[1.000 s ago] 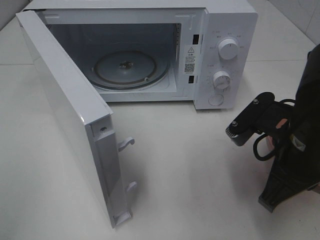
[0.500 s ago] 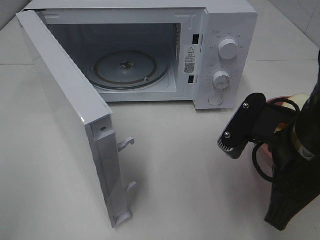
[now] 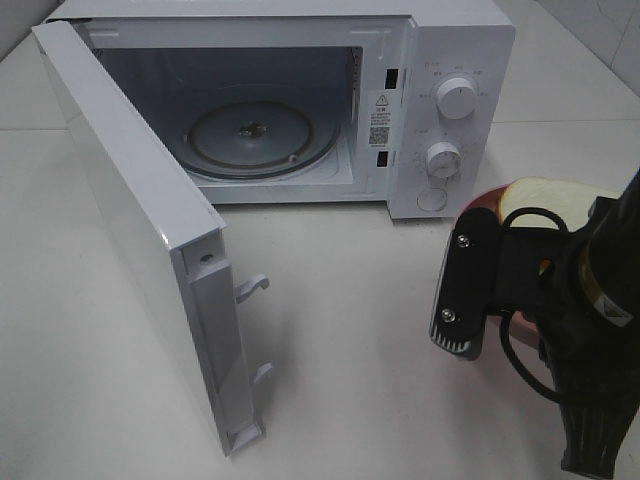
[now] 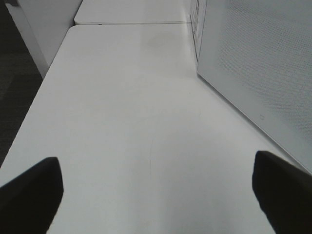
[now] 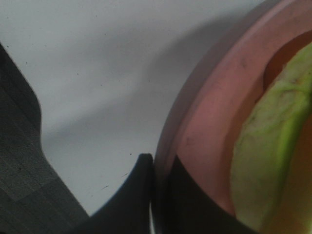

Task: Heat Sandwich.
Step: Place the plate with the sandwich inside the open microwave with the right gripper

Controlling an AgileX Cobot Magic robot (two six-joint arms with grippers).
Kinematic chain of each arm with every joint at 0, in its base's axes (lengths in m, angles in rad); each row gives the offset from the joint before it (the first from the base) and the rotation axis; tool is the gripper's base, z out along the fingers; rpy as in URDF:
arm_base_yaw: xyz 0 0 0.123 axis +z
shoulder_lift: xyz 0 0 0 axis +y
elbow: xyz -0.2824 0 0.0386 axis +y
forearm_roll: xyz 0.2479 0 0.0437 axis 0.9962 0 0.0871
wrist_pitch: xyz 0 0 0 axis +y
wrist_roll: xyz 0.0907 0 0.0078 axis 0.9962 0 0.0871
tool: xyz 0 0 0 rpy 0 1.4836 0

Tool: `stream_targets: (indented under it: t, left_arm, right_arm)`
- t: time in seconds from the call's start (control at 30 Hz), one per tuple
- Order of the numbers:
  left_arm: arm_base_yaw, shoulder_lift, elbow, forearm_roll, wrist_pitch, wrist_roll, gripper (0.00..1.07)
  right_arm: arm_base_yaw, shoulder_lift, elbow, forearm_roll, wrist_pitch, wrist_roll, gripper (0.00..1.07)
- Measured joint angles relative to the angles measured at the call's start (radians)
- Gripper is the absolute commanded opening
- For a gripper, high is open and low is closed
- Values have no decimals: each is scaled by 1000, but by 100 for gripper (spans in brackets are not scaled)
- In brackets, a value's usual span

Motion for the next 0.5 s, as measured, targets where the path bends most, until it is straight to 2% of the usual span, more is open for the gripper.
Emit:
stream_targets:
  t: [0.5]
  left_arm:
    - [0,0,0,0,0,0,103]
  right_arm:
    - [0,0,1,0,-166,-301,3]
